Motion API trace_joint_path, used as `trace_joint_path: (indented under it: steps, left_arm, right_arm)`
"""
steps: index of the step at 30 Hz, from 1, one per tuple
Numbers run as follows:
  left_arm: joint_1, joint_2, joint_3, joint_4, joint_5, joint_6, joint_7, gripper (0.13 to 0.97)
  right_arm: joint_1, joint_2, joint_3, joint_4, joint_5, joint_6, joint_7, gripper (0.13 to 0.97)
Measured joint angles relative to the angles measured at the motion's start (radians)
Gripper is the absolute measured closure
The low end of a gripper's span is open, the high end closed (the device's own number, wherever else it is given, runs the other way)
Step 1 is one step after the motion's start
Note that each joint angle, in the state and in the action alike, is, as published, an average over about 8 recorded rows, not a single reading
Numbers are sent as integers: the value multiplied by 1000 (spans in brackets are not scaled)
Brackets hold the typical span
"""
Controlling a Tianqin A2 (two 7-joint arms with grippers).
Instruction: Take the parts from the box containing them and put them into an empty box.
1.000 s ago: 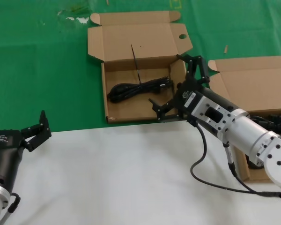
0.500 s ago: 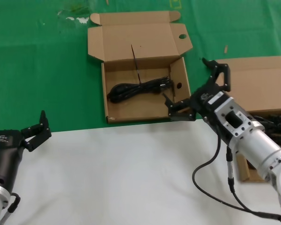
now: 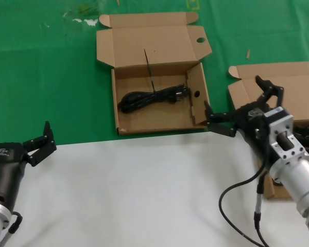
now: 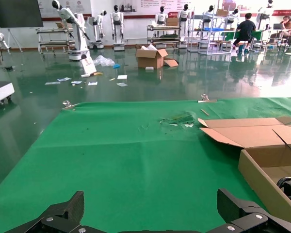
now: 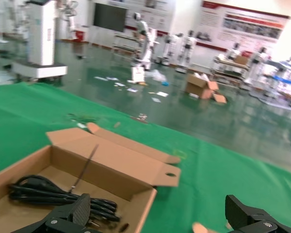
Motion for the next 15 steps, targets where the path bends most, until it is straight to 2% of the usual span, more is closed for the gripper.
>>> trace_joint_path:
  steps: [15]
  left_arm:
    - [0, 0, 0, 0, 0, 0, 0, 132]
  right_arm:
    - [-113, -20, 77, 42, 137, 108, 37, 129]
